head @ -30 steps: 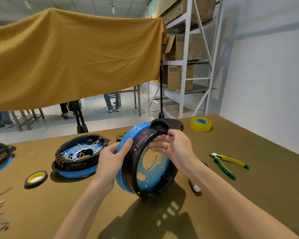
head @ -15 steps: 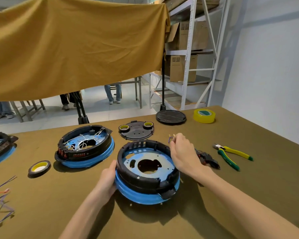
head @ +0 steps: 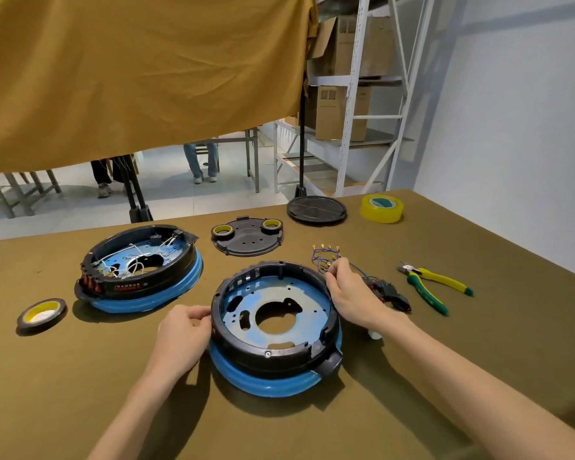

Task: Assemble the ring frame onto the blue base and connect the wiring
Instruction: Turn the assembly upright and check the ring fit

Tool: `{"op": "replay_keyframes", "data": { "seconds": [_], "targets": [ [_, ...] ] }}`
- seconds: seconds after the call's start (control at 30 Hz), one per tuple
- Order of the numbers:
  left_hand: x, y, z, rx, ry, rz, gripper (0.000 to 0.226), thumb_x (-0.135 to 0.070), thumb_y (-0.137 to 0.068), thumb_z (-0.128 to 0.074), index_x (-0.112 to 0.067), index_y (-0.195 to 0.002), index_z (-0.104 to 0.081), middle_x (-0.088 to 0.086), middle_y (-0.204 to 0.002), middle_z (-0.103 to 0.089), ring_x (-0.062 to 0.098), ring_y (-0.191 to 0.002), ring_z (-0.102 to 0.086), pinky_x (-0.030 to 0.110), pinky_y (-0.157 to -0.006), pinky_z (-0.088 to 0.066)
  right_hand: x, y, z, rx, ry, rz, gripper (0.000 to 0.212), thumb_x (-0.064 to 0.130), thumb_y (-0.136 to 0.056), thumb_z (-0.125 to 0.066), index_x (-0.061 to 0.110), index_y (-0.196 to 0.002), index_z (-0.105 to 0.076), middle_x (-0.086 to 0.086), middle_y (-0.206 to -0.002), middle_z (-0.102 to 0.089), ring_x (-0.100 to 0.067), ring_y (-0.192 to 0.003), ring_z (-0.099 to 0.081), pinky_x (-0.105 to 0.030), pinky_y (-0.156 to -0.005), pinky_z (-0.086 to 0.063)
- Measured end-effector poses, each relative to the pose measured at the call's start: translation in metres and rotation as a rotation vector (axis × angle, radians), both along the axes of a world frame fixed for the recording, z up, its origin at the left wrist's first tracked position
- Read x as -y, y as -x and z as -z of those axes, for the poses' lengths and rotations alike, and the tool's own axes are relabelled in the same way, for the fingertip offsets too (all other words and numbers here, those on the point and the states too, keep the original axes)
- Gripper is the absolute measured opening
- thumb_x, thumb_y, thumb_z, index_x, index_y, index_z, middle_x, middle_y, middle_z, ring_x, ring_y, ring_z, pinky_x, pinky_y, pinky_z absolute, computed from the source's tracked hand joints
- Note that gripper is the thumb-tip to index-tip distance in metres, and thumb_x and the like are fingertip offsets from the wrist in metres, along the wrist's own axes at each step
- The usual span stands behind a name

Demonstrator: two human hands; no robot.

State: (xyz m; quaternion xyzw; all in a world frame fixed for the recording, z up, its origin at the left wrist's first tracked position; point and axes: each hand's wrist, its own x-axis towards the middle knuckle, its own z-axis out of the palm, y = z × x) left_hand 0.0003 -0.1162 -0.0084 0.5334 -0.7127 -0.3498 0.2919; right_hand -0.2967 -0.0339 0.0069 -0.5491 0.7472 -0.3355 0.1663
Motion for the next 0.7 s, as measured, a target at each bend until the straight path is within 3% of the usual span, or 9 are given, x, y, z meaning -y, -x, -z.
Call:
{"op": "replay_keyframes", "data": {
  "seconds": [0.17,0.23,0.3,0.4,0.47,0.53,0.6,0.7],
  "targets": [
    [-0.001,0.001,0.006,-0.013,0.111,-0.039,0.016,-0.017,-0.093,-0.066,-0.029,-0.087,-0.074,-0.008,-0.103,-0.064,0.004,-0.095,-0.058,0.026,-0.076,-0.047,0.020,0.019,-0.011,0.047,-0.070,0.003,0.018,0.031,-0.110,-0.037,0.020,-0.096,-0.041,0.000,-0.080,-0.049,-0.014,-0.068,-0.040,-0.033,-0.061,-0.034],
    [0.006,0.005,0.012,-0.109,0.087,-0.044,0.010,-0.020,-0.097,-0.064,-0.027,-0.096,-0.072,-0.005,-0.110,-0.064,0.008,-0.100,-0.060,0.037,-0.085,-0.056,0.024,0.021,-0.010,0.050,-0.079,0.008,0.017,0.031,-0.110,-0.038,0.023,-0.095,-0.041,0.001,-0.081,-0.049,-0.014,-0.069,-0.041,-0.033,-0.062,-0.035],
    [0.013,0.014,0.010,-0.239,-0.007,0.030,0.021,-0.026,-0.103,-0.057,-0.023,-0.121,-0.068,-0.004,-0.122,-0.065,0.013,-0.113,-0.062,0.043,-0.098,-0.056,0.025,0.021,-0.007,0.057,-0.076,0.023,0.017,0.032,-0.110,-0.038,0.024,-0.095,-0.041,0.002,-0.080,-0.049,-0.013,-0.069,-0.042,-0.032,-0.061,-0.035],
    [0.019,0.028,0.006,-0.343,-0.085,0.189,0.026,-0.033,-0.108,-0.047,-0.032,-0.126,-0.066,-0.019,-0.120,-0.070,-0.001,-0.117,-0.061,0.030,-0.101,-0.050,0.023,0.022,-0.002,0.091,-0.054,0.042,0.016,0.034,-0.110,-0.038,0.023,-0.099,-0.043,0.004,-0.077,-0.047,-0.011,-0.065,-0.042,-0.029,-0.060,-0.035],
    [0.024,0.035,0.007,-0.335,-0.077,0.224,0.033,-0.036,-0.108,-0.047,-0.028,-0.136,-0.063,-0.014,-0.126,-0.070,0.004,-0.122,-0.061,0.032,-0.103,-0.051,0.021,0.023,0.000,0.112,-0.030,0.043,0.016,0.033,-0.110,-0.039,0.021,-0.102,-0.045,0.004,-0.077,-0.046,-0.011,-0.066,-0.041,-0.029,-0.061,-0.036],
    [0.028,0.038,0.009,-0.349,-0.073,0.243,0.039,-0.037,-0.108,-0.046,-0.023,-0.141,-0.060,-0.008,-0.125,-0.072,0.009,-0.119,-0.065,0.028,-0.098,-0.055,0.020,0.022,0.002,0.123,0.013,0.059,0.014,0.031,-0.110,-0.040,0.020,-0.104,-0.047,0.004,-0.079,-0.048,-0.010,-0.068,-0.043,-0.028,-0.063,-0.037],
    [0.029,0.039,0.012,-0.385,-0.073,0.268,0.037,-0.036,-0.109,-0.041,-0.026,-0.137,-0.062,-0.013,-0.118,-0.074,0.001,-0.112,-0.067,0.014,-0.087,-0.053,0.020,0.020,0.003,0.133,0.061,0.069,0.014,0.030,-0.110,-0.042,0.019,-0.104,-0.048,0.005,-0.079,-0.050,-0.009,-0.068,-0.044,-0.027,-0.063,-0.037],
    [0.026,0.041,0.012,-0.437,-0.051,0.248,0.033,-0.033,-0.111,-0.036,-0.030,-0.130,-0.063,-0.023,-0.110,-0.074,-0.004,-0.107,-0.067,0.006,-0.080,-0.050,0.022,0.016,0.002,0.125,0.085,0.050,0.014,0.029,-0.110,-0.041,0.017,-0.105,-0.048,0.003,-0.077,-0.051,-0.007,-0.065,-0.044,-0.019,-0.060,-0.038]
  ]
}}
